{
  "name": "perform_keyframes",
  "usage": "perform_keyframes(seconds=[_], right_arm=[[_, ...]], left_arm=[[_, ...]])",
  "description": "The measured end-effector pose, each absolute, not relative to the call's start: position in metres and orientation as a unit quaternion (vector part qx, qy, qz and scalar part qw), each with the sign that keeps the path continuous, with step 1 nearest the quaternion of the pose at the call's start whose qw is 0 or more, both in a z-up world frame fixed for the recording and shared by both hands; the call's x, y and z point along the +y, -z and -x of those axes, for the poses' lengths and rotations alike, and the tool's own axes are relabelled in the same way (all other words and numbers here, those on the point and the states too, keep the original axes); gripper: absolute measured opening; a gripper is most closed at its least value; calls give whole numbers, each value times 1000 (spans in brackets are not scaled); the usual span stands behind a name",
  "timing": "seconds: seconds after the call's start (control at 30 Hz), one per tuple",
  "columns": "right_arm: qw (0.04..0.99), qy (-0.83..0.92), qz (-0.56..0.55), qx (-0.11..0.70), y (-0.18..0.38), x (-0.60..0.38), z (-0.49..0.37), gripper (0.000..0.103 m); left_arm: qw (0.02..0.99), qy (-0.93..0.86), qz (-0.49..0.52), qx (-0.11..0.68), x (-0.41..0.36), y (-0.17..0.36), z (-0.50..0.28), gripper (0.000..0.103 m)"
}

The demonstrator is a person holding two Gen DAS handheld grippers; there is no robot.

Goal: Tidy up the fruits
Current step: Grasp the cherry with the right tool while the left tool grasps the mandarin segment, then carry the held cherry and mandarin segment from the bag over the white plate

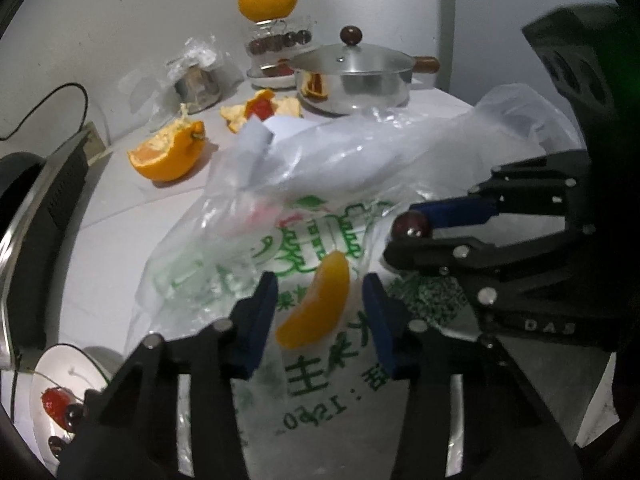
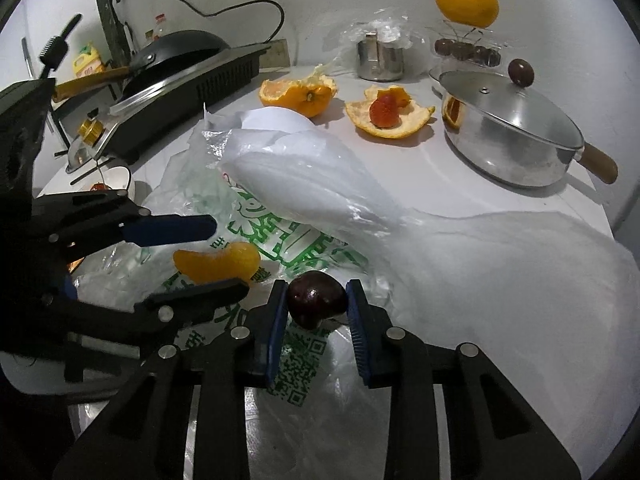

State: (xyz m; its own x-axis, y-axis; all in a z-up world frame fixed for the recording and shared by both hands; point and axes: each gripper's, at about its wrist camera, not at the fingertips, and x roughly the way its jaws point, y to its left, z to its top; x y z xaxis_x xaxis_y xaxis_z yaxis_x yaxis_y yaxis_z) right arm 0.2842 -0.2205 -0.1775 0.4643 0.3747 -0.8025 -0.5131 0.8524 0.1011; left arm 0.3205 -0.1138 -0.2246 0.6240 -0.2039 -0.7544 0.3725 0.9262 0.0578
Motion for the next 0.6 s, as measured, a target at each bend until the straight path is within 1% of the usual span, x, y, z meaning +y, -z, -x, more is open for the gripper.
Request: perform_keyframes(seconds=[0.13,0.27,0.4,0.47,0.5,0.6], right_arm=[[852,-259,74,448,179,-221,-284,31],[852,-261,76,448,179,-220,-285,31],[852,-260,74,448,179,-220,-284,31],[852,-260,74,448,179,-220,-284,31],[853,-259,74,448,179,-221,-284,31],[853,-258,74,448,178,-221,-283,31]], left_arm=[[888,174,-93,415,-113,229,-326,37],[880,180,-73,433,-108,236,-332,37],[880,183,-72,433,-108,236,-334,37],[879,186,-72,432,-109,235,-334,29],[879,186,-73,432,-109,235,-332,23],[880,187,-76,430,-109,235,-329,20]])
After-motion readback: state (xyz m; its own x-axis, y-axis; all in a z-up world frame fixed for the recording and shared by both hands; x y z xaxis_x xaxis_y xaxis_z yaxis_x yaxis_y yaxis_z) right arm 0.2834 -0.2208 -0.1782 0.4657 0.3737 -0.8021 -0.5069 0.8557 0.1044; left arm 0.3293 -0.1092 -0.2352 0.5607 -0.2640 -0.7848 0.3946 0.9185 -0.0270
